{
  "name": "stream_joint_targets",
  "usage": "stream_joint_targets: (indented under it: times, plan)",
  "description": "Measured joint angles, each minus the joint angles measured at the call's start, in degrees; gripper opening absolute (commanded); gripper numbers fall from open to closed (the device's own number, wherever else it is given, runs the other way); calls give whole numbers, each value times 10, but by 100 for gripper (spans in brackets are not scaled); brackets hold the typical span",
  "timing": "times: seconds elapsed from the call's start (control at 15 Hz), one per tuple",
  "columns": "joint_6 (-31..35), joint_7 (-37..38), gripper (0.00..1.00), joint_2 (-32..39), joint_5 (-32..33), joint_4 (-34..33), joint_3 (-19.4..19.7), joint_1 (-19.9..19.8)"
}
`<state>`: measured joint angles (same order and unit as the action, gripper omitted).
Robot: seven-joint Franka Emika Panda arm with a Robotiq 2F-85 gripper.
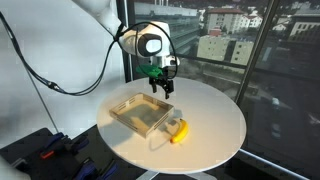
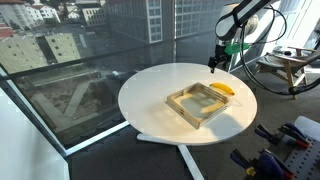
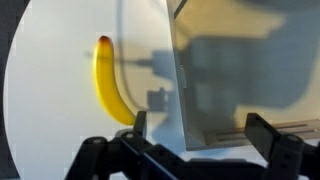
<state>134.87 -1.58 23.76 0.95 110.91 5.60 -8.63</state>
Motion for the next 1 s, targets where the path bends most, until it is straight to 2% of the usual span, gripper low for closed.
stream_joint_targets:
  times: [1.0]
  plan:
    - [-1, 0, 100, -120, -1, 78, -10, 20]
